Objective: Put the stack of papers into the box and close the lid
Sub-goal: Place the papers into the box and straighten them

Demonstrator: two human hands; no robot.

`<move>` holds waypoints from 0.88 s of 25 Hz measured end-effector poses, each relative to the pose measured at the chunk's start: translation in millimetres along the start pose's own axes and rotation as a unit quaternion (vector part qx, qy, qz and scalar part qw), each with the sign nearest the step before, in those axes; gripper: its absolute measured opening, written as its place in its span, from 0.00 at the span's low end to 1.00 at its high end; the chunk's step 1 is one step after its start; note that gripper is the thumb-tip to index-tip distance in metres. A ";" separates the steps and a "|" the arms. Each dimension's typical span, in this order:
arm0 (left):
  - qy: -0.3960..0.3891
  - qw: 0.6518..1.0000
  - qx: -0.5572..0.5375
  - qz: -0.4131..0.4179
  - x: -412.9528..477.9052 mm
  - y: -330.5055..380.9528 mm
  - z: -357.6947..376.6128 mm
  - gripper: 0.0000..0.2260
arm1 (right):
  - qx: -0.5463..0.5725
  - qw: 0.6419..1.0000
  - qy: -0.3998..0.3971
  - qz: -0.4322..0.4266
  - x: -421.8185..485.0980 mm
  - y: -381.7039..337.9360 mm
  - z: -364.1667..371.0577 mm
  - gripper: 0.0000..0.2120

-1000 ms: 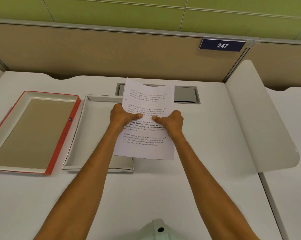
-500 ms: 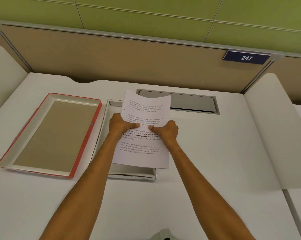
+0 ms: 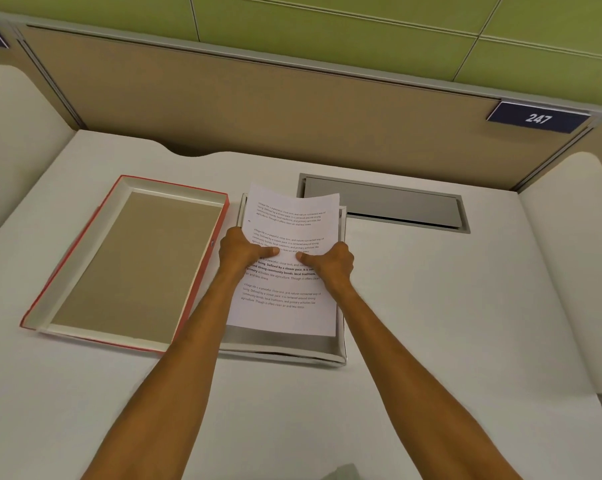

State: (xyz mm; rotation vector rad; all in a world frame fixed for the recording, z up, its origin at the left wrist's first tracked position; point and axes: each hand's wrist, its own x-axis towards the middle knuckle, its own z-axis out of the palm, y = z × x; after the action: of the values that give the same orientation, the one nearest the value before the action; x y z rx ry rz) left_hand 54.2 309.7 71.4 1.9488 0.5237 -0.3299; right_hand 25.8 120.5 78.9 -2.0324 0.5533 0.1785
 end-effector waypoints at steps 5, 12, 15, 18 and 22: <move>0.003 1.000 0.020 -0.001 10.0 -10.0 1.5 0.30 | -0.009 1.000 -0.008 0.012 5.7 3.1 14.3 0.27; -0.012 0.999 0.044 -0.006 19.1 -24.1 15.7 0.28 | -0.034 0.999 -0.008 0.018 10.5 15.7 23.1 0.23; -0.020 0.999 0.041 -0.006 18.3 -27.5 21.8 0.25 | -0.046 0.999 -0.008 0.025 10.6 20.5 23.4 0.21; -0.020 0.999 0.031 -0.006 16.9 -31.6 26.1 0.25 | -0.059 0.998 -0.009 0.030 10.4 24.0 22.9 0.21; -0.027 0.999 0.027 -0.015 18.7 -38.5 26.8 0.25 | -0.069 0.997 -0.015 0.036 12.5 29.1 24.9 0.22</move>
State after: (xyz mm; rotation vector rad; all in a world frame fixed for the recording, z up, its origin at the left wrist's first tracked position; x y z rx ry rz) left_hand 51.3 303.2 21.4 1.9792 0.5139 -0.4186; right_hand 26.1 125.9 39.0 -2.1417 0.6107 0.2967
